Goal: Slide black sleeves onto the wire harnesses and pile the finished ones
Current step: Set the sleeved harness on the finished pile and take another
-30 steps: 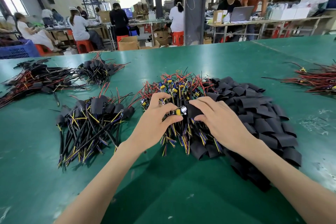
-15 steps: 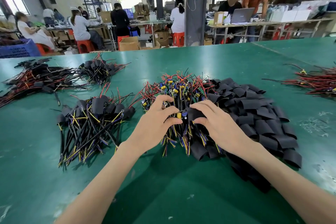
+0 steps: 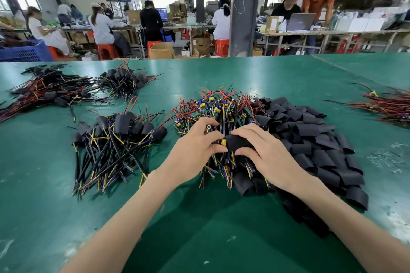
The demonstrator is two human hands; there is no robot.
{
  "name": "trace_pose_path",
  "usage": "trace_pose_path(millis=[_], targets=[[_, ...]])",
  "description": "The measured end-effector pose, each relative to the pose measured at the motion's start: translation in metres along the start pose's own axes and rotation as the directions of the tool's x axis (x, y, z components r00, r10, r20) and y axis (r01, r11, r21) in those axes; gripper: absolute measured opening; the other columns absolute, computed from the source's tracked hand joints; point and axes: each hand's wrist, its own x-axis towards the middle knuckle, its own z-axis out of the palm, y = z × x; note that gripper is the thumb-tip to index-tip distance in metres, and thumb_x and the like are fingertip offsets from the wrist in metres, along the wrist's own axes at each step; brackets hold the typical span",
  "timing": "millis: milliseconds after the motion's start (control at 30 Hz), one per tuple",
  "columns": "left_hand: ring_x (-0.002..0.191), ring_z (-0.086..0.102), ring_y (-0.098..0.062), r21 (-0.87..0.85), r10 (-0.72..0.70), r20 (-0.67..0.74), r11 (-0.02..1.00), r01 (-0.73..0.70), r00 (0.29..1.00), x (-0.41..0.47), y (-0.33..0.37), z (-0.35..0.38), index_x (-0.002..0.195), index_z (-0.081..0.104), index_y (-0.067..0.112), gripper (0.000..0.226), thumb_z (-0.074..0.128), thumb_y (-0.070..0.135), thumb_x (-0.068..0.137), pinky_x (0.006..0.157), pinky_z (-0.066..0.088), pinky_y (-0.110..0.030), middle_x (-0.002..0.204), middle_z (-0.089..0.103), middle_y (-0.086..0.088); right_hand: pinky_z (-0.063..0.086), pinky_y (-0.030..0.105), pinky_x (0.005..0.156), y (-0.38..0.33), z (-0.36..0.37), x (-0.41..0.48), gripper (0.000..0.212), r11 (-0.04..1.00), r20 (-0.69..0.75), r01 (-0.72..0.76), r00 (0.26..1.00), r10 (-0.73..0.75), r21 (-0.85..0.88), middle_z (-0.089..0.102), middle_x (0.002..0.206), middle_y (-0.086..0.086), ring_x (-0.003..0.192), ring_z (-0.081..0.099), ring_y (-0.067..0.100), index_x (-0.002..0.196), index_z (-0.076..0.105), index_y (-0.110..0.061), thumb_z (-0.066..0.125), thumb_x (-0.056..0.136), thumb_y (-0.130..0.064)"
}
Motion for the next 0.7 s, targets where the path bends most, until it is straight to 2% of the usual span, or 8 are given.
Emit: trace_pose_path(millis=[100, 200, 267, 333, 400, 500, 600, 700], targets=[[0.107, 0.048, -0.014, -0.030, -0.002, -0.019, 1.000, 0.001, 1.000, -0.0002, 0.0012, 0.0014, 0.108, 0.062, 0.012, 0.034, 0.057, 0.039, 0.089, 0.078, 0.047, -0.035, 0.131, 0.044, 0.000, 0.046, 0.043, 0.076, -0.0046, -0.0021, 0.0006, 0.030, 0.988, -0.006, 0.081, 0.997, -0.082, -0.134, 0.061, 0.111, 0.008, 0.089, 0.059, 0.031, 0.114, 0.061, -0.004, 0.057, 0.089, -0.020], [0.110, 0.047, -0.007, -0.132, -0.047, -0.077, 0.991, 0.036, 0.996, 0.0002, 0.0003, -0.0001, 0.122, 0.053, 0.023, 0.044, 0.062, 0.044, 0.084, 0.086, 0.045, -0.030, 0.130, 0.039, 0.008, 0.048, 0.048, 0.077, -0.0034, -0.0011, 0.0005, 0.029, 0.994, -0.037, 0.018, 0.999, -0.023, -0.107, 0.059, 0.115, 0.008, 0.087, 0.058, 0.036, 0.117, 0.058, -0.005, 0.055, 0.093, -0.020], [0.095, 0.049, -0.001, -0.242, -0.077, -0.084, 0.969, 0.054, 0.993, 0.0007, 0.0012, -0.0031, 0.132, 0.036, 0.040, 0.056, 0.066, 0.037, 0.084, 0.084, 0.041, -0.023, 0.125, 0.038, 0.011, 0.047, 0.050, 0.080, -0.0009, -0.0010, 0.0003, 0.029, 0.996, -0.074, -0.020, 0.997, 0.014, -0.082, 0.057, 0.117, 0.007, 0.088, 0.058, 0.037, 0.119, 0.057, -0.006, 0.058, 0.091, -0.017], [0.073, 0.048, -0.003, -0.351, -0.072, -0.106, 0.936, 0.030, 0.992, 0.0013, 0.0036, -0.0040, 0.131, 0.027, 0.047, 0.067, 0.067, 0.019, 0.085, 0.075, 0.038, -0.016, 0.111, 0.049, 0.008, 0.049, 0.049, 0.079, 0.0006, -0.0017, 0.0001, 0.029, 0.996, -0.103, -0.042, 0.994, 0.034, -0.082, 0.057, 0.117, 0.006, 0.088, 0.058, 0.037, 0.118, 0.057, -0.007, 0.060, 0.090, -0.015], [0.059, 0.046, -0.006, -0.475, -0.099, -0.106, 0.879, 0.037, 0.989, 0.0026, 0.0063, -0.0035, 0.128, 0.033, 0.039, 0.063, 0.065, 0.005, 0.086, 0.066, 0.037, -0.016, 0.097, 0.057, 0.008, 0.050, 0.049, 0.078, 0.0010, -0.0023, 0.0001, 0.029, 0.995, -0.117, -0.050, 0.992, 0.040, -0.082, 0.058, 0.115, 0.007, 0.087, 0.059, 0.037, 0.116, 0.058, -0.006, 0.062, 0.089, -0.014], [0.062, 0.050, -0.021, -0.574, -0.148, -0.063, 0.814, 0.086, 0.987, 0.0040, 0.0076, -0.0009, 0.120, 0.040, 0.031, 0.051, 0.063, 0.001, 0.086, 0.064, 0.039, -0.021, 0.077, 0.061, 0.007, 0.051, 0.049, 0.076, 0.0004, -0.0011, 0.0007, 0.030, 0.995, -0.093, -0.016, 0.996, 0.007, -0.102, 0.059, 0.113, 0.010, 0.086, 0.060, 0.037, 0.115, 0.058, -0.004, 0.062, 0.087, -0.014], [0.068, 0.049, -0.034, -0.596, -0.153, -0.061, 0.798, 0.087, 0.986, 0.0041, 0.0063, 0.0003, 0.112, 0.049, 0.019, 0.035, 0.064, 0.001, 0.086, 0.065, 0.039, -0.025, 0.072, 0.059, 0.009, 0.052, 0.049, 0.072, 0.0009, -0.0002, 0.0021, 0.031, 0.991, -0.086, 0.028, 0.996, -0.039, -0.128, 0.060, 0.111, 0.012, 0.086, 0.062, 0.037, 0.113, 0.059, -0.001, 0.064, 0.085, -0.012], [0.064, 0.047, -0.030, -0.601, -0.144, -0.054, 0.795, 0.083, 0.988, 0.0041, 0.0060, 0.0008, 0.109, 0.049, 0.020, 0.034, 0.064, 0.001, 0.086, 0.062, 0.038, -0.022, 0.070, 0.058, 0.010, 0.053, 0.047, 0.072, 0.0008, 0.0010, 0.0017, 0.032, 0.987, -0.074, 0.053, 0.995, -0.065, -0.154, 0.060, 0.112, 0.012, 0.086, 0.062, 0.036, 0.113, 0.060, -0.001, 0.062, 0.084, -0.014]])
